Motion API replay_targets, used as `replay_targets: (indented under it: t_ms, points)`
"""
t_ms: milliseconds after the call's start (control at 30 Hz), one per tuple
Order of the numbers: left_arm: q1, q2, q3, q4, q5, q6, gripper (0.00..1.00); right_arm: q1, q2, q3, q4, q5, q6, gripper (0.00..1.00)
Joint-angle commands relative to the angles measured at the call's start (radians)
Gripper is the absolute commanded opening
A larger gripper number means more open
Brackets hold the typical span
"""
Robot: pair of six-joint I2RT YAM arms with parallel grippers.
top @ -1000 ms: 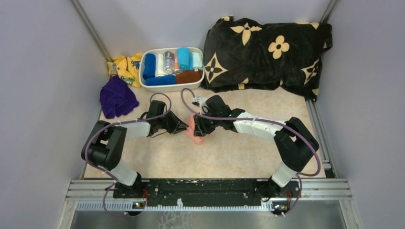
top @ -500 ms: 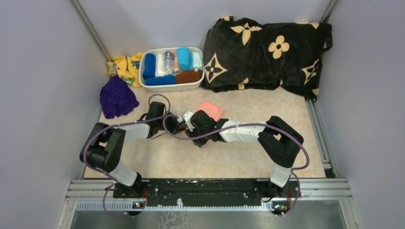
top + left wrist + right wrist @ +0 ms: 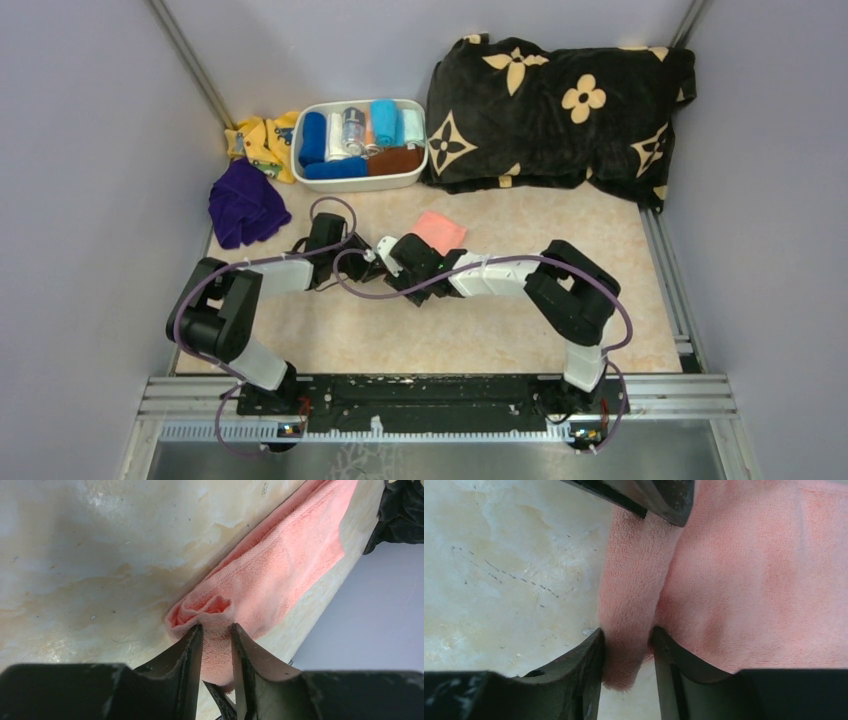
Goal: Roll the towels
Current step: Roll the towel at the center of the board.
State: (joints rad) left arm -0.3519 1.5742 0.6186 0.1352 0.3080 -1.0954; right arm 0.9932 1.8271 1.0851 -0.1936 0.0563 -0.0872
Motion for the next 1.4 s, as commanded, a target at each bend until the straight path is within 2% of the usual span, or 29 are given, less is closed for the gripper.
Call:
replay_targets:
  t_ms: [0,100,200,367,567,733,1000,1100,1200,1367]
  points:
    - [0.002,0.008,-0.013,-0.1,-0.067,0.043,0.37,0.023,0.072,0.022,-0.037,0.035,-0.031,0.37]
    - [0.003,-0.018,-0.008,-0.12,-0.075,0.062,0.45,0.018,0.084,0.035,-0.054,-0.031,-0.003,0.2]
    - [0.01,-0.088,-0.012,-0.175,-0.101,0.088,0.57,-0.023,0.062,0.049,-0.057,-0.275,0.046,0.09]
    - [0.055,-0.24,-0.075,-0.237,-0.095,0.103,0.67,-0.153,0.046,0.019,0.081,-0.681,0.227,0.01]
    - [0.068,-0.402,-0.149,-0.309,-0.063,0.079,0.7,-0.264,0.107,-0.033,0.301,-0.942,0.465,0.0]
    - [0.069,-0.442,-0.221,-0.164,0.004,0.026,0.72,-0.29,0.165,-0.056,0.369,-1.011,0.548,0.0]
    - [0.064,-0.269,-0.222,0.0,0.078,0.014,0.69,-0.294,0.226,-0.031,0.327,-1.02,0.552,0.0]
    - [0.054,-0.211,-0.218,0.035,0.077,0.013,0.63,-0.294,0.219,-0.039,0.317,-1.001,0.546,0.02]
    - [0.041,-0.17,-0.221,0.058,0.063,0.014,0.52,-0.292,0.193,-0.041,0.274,-0.966,0.515,0.07]
    - [0.017,-0.137,-0.206,0.028,0.025,0.035,0.34,-0.273,0.079,-0.048,0.154,-0.811,0.417,0.24]
